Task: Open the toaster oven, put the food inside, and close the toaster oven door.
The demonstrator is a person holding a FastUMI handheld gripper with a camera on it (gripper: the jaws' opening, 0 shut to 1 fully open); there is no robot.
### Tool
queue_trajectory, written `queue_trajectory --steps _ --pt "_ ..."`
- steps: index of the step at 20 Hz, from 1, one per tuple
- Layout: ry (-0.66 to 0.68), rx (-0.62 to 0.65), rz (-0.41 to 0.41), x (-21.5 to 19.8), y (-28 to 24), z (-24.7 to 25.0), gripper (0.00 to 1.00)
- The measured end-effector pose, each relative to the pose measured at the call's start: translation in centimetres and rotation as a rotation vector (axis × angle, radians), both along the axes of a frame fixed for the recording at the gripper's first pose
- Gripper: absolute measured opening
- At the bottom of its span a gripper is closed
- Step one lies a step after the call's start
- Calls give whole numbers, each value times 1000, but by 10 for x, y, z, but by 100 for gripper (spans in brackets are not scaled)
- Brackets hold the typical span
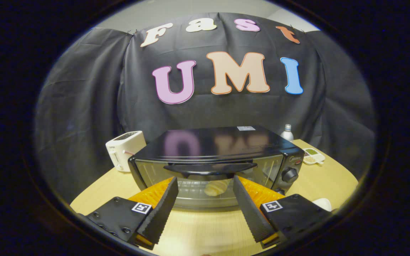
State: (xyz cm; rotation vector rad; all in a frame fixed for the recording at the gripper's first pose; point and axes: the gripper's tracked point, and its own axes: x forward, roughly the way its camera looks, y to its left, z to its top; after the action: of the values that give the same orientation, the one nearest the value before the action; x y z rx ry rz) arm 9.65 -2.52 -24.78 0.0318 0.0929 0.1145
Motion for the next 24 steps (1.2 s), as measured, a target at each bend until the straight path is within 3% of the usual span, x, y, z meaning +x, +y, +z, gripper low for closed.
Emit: queue_trajectory --steps 13,19,24 --pt "-116 -65 -69 -47 -1 114 97" --pt "-172 -55 15 -67 46 166 97" --pt "-140 -59 57 -78 74 164 98"
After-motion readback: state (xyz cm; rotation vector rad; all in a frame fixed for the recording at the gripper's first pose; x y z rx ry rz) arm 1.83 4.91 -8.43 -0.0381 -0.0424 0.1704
